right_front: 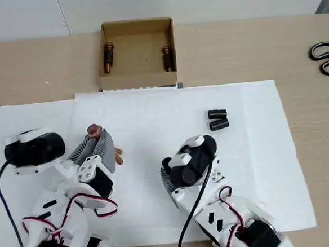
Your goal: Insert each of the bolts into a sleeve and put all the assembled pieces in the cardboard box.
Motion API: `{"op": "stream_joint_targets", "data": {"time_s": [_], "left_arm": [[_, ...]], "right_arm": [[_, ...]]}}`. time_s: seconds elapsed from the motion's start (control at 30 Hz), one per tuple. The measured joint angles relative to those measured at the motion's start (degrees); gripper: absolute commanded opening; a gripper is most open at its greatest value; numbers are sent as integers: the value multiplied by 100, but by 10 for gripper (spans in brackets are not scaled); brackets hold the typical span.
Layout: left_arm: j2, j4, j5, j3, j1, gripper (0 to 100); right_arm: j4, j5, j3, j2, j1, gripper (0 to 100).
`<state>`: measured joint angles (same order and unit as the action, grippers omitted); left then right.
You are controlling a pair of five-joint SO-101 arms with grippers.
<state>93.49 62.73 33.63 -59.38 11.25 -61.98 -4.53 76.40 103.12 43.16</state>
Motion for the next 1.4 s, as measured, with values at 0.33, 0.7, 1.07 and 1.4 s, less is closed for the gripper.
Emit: {"op": "stream_joint_targets", "data": {"time_s": [0.33,0.7,1.07,1.4], "left_arm": [[132,-220,475,-141,79,6],[105,-914,431,-642,941,6],[105,-624,404,-668,1327,6],[141,-501,273,-659,1363,6]], "right_arm": [[862,44,580,0,404,3],[1547,255,879,0,738,3],[1547,264,888,0,747,3],[1547,264,888,0,747,3]]}}
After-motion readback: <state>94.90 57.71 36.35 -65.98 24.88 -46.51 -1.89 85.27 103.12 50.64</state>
